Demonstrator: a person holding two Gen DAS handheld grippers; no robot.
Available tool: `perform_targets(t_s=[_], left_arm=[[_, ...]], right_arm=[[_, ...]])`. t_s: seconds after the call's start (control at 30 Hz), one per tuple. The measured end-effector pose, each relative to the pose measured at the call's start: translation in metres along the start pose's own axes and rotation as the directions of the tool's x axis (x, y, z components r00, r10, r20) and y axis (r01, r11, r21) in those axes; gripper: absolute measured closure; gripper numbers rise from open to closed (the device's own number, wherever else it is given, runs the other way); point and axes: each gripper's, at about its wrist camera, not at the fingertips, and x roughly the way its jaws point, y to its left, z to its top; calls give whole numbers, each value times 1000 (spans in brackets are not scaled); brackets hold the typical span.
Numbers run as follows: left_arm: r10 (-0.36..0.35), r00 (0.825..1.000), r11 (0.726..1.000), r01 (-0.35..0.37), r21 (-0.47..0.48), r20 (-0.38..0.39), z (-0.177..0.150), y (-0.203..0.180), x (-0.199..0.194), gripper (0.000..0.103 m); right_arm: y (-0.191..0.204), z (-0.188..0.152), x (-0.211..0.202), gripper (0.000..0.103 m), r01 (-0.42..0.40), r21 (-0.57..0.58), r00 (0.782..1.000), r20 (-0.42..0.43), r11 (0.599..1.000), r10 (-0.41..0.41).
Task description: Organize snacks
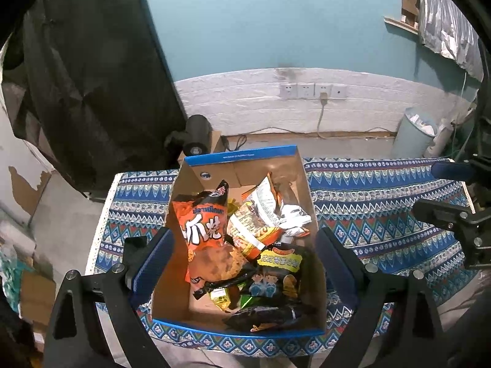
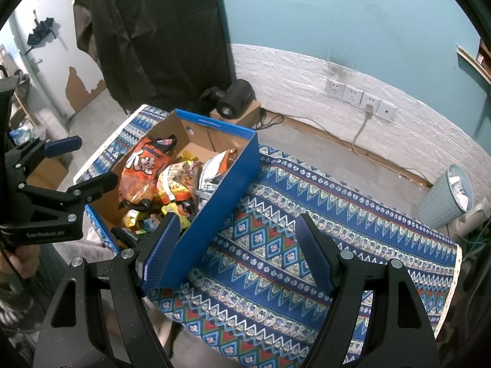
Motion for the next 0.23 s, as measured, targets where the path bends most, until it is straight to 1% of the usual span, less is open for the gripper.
perform_targets(t_s=[0.13,0.23], left_arm=[[17,1000,1000,-16,20,-4,-2,-4,1,9],[9,1000,1000,-9,26,-10,-2,-5,1,9]], right_arm=[[0,-1,1,26,1,2,1000,-2,1000,-1],[-1,-4,1,26,3,4,1000,-6,1000,-3]])
